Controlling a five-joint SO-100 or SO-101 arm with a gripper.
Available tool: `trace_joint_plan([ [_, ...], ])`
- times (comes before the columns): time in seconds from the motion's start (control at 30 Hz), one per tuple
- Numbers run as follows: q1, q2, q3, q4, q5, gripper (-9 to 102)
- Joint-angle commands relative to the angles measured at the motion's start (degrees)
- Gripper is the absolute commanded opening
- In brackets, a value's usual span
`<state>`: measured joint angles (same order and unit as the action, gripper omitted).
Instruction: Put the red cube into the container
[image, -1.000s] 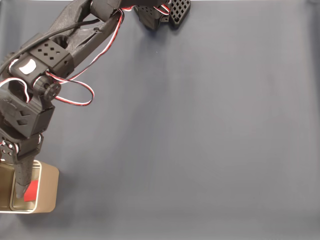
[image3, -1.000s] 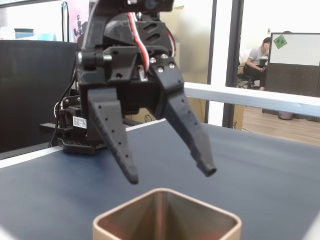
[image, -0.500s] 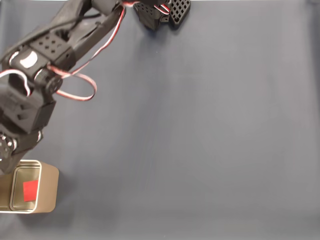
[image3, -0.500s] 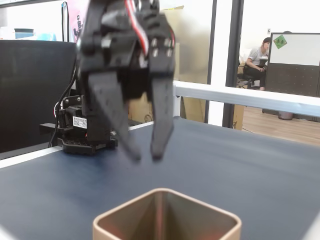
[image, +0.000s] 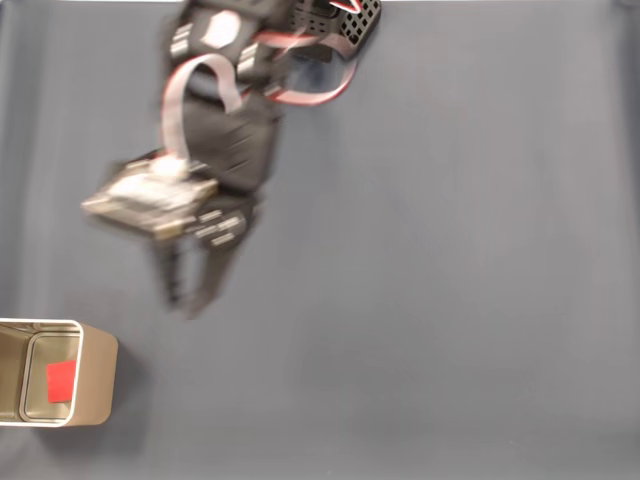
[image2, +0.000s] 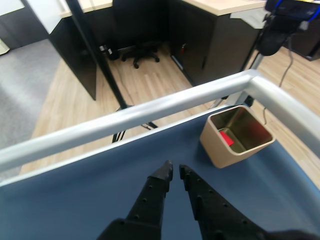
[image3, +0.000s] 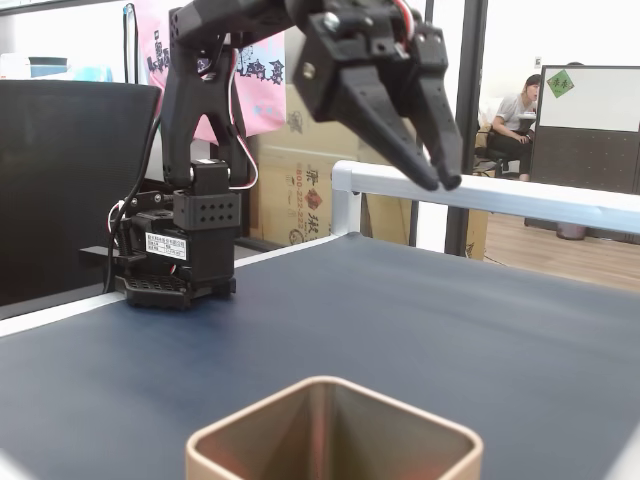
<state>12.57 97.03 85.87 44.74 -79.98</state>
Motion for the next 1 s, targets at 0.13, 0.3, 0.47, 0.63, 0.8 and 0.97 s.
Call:
trace_joint_plan([
  [0.13, -8.4, 21.4, 29.3, -4.6, -0.5, 0],
  [0.3, -12.3, 35.8, 48.7, -6.7, -1.8, 0],
  [0.47, -16.5, 50.7, 65.5, -6.3, -1.6, 0],
  [0.63, -18.3, 64.3, 78.9, -4.9, -1.6, 0],
  [0.8, -18.2, 74.2, 84.5, 1.9, -0.3, 0],
  [0.97, -19.3, 78.6, 84.7, 8.3, 2.2, 0],
])
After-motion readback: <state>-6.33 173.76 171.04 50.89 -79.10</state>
